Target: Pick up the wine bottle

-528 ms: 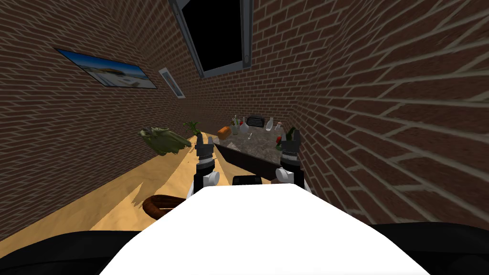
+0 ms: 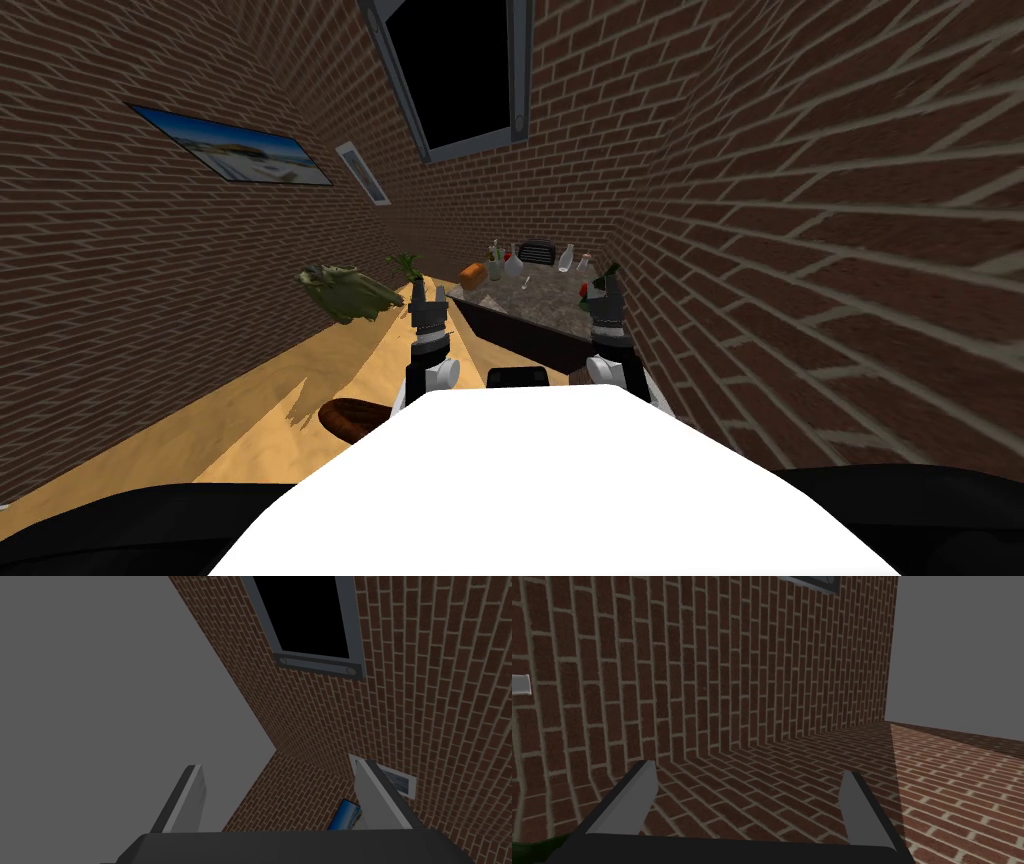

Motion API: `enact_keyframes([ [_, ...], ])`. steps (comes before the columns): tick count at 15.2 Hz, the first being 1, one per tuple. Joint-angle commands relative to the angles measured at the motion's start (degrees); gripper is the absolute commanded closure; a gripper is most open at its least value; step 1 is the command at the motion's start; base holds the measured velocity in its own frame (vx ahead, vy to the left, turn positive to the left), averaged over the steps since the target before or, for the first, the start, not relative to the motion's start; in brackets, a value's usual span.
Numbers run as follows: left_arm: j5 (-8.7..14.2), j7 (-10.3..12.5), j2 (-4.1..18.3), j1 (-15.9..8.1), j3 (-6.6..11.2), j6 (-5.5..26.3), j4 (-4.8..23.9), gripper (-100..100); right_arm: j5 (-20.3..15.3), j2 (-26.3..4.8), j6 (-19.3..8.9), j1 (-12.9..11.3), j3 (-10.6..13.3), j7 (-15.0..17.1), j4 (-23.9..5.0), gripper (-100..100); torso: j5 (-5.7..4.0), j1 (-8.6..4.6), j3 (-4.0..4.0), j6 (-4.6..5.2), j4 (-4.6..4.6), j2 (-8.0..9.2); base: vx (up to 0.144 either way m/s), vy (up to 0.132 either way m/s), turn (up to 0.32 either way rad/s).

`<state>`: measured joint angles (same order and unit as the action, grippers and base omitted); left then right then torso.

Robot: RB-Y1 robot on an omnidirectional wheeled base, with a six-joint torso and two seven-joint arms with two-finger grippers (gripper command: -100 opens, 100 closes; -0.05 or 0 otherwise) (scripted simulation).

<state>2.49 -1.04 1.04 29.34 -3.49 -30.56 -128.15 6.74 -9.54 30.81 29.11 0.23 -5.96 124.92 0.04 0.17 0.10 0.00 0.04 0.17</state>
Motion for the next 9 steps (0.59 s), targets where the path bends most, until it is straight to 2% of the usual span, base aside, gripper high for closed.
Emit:
enact_keyframes([
  [1,0.0,0.0,0.0,0.0,0.0,0.0,0.0,0,-0.3,-2.9,-1.4,0.5,-0.6,0.2,-0.9,-100,0.0,0.0,0.0,0.0,0.0,0.0,-0.02,0.05,0.015],
  [6,0.0,0.0,0.0,0.0,0.0,0.0,0.0,0,-0.7,-7.8,-3.2,1.2,-1.4,0.4,-2.0,-100,0.0,0.0,-0.06,0.0,-0.03,-0.11,-0.011,0.045,0.009],
  [7,0.0,0.0,0.0,0.0,0.0,0.0,0.0,0,-0.9,-9.6,-4.2,1.6,-1.9,0.6,-2.7,-100,0.0,-0.01,-0.07,0.0,-0.03,-0.12,-0.005,0.038,0.013],
  [8,0.0,0.0,0.0,0.0,0.0,0.0,0.0,0,-0.9,-10.0,-4.2,1.6,-1.9,0.6,-2.7,-100,0.0,-0.03,-0.08,0.0,-0.03,-0.13,-0.005,0.034,0.01],
  [9,0.0,0.0,0.0,0.0,0.0,0.0,0.0,0,-1.1,-11.9,-5.3,2.0,-2.4,0.8,-3.3,-100,-0.01,-0.04,-0.08,0.0,-0.03,-0.13,-0.003,0.039,0.014],
])
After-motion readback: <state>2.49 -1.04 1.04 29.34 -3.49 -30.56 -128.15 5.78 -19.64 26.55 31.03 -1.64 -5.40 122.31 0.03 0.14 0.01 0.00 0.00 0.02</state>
